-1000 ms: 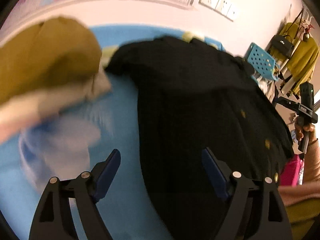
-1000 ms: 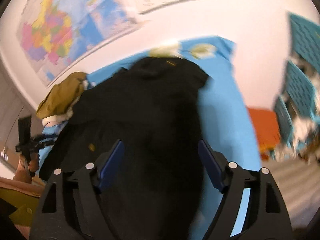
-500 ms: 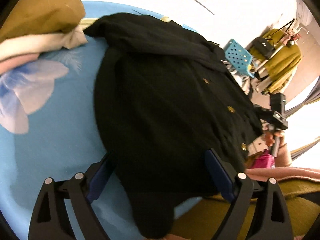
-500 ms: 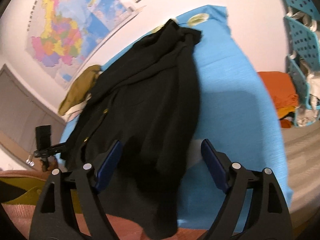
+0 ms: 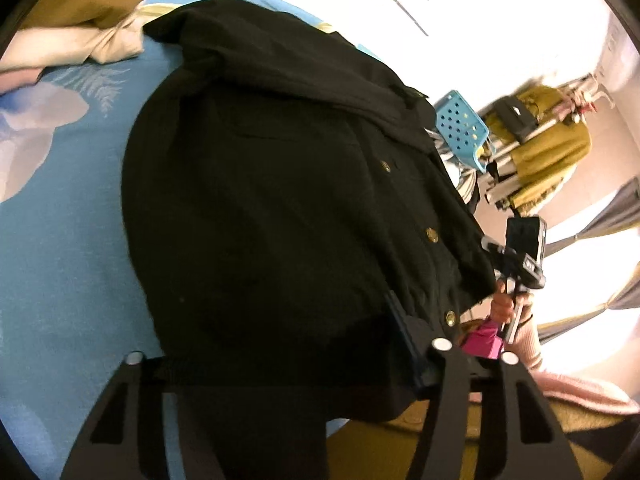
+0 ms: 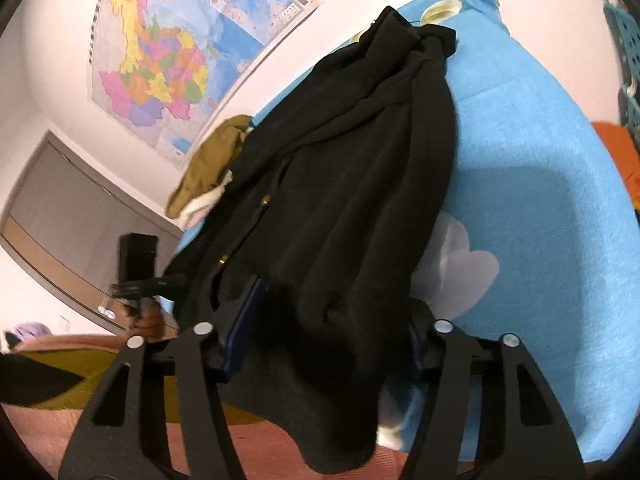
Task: Fold large clothes
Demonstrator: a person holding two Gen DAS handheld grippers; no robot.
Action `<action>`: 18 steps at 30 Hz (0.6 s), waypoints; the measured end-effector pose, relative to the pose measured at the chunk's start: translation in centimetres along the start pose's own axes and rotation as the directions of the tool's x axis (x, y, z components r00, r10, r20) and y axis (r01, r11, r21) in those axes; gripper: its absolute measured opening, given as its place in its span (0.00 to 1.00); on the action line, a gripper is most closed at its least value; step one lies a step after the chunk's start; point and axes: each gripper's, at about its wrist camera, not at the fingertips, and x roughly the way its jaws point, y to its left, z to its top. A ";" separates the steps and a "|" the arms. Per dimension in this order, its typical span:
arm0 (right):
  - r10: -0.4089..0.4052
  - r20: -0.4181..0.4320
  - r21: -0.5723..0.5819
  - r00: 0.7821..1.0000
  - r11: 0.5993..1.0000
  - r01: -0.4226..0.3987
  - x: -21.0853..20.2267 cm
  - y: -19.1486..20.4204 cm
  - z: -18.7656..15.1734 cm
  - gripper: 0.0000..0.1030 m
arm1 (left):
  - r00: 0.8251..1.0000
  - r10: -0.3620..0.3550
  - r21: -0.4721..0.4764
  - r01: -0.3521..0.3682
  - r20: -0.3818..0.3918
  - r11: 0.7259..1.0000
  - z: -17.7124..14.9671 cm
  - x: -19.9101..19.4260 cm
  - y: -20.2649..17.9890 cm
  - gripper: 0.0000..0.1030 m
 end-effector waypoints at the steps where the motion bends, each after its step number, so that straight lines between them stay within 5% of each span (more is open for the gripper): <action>1: -0.014 -0.004 -0.001 1.000 1.000 0.014 0.0 -0.1 -0.1 0.53 | 1.000 -0.002 -0.016 0.002 0.002 1.000 0.1 0.1 0.2 0.50; 3: -0.038 -0.005 -0.014 0.999 0.999 0.038 0.2 0.1 -0.3 0.53 | 1.000 0.001 -0.033 0.000 0.018 0.999 0.1 0.1 0.2 0.46; 4: -0.046 -0.004 -0.018 0.999 0.999 0.046 0.5 0.4 -0.4 0.51 | 1.000 0.010 -0.037 -0.009 0.021 0.999 0.1 0.1 0.2 0.36; 6: -0.008 0.005 -0.018 1.000 1.000 0.008 0.6 1.0 -0.4 0.19 | 0.999 0.012 -0.048 -0.011 0.030 0.999 0.3 0.0 0.2 0.20; 7: -0.009 0.016 -0.033 1.000 0.999 0.010 0.4 1.5 -0.4 0.18 | 0.999 -0.005 -0.054 0.007 0.036 0.999 0.4 -0.2 0.2 0.13; 12: 0.009 0.169 -0.092 0.986 0.996 0.007 -3.6 4.8 -0.1 0.10 | 0.994 -0.046 -0.028 0.050 0.103 0.998 0.5 -3.0 -0.8 0.08; 18: 0.070 0.289 -0.158 0.955 0.987 -0.025 -7.9 8.3 -0.7 0.09 | 0.965 -0.141 -0.033 0.152 0.222 0.988 0.1 -8.1 -0.7 0.06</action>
